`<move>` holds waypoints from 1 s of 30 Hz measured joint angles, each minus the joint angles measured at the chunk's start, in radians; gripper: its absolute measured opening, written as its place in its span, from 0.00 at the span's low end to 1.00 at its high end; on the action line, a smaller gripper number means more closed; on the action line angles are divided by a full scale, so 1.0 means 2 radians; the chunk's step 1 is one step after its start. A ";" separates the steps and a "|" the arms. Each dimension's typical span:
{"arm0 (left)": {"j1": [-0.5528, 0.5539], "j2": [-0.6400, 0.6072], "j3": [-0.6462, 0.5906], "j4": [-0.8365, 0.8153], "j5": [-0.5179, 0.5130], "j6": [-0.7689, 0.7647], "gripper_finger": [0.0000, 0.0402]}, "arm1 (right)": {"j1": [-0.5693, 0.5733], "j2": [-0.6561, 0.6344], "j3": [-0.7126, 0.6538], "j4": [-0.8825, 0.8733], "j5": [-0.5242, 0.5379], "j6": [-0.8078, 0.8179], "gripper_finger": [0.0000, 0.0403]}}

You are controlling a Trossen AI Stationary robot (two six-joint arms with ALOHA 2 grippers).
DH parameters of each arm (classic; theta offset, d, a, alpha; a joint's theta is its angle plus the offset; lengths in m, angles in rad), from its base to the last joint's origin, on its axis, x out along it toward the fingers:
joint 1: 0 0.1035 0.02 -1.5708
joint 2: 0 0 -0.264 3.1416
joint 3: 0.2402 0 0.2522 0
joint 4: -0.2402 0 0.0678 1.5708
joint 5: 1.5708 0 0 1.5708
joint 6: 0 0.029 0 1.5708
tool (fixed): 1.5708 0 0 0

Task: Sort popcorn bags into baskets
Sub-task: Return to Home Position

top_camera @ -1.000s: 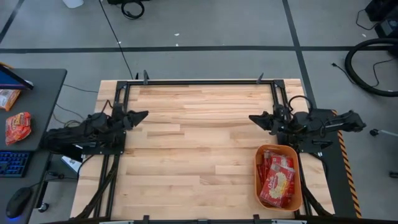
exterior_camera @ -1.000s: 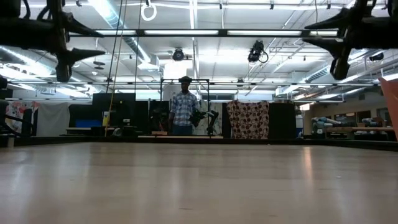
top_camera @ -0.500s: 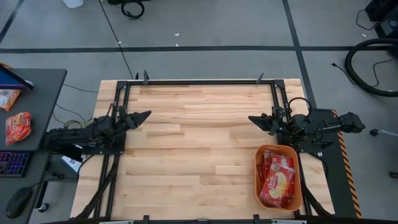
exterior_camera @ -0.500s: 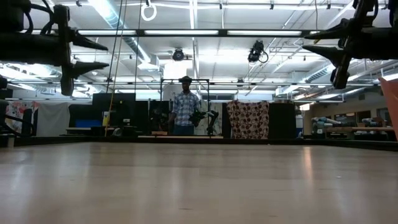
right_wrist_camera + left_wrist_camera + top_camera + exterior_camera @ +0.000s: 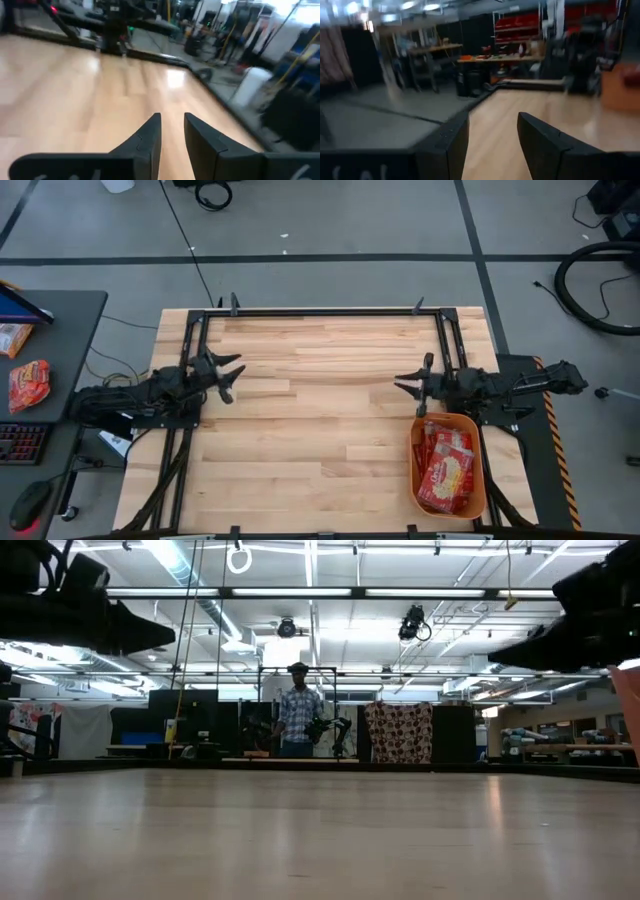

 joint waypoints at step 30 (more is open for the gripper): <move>0.000 0.000 -0.001 0.012 0.000 0.092 0.43 | 0.000 0.005 0.000 0.030 0.016 -0.169 0.22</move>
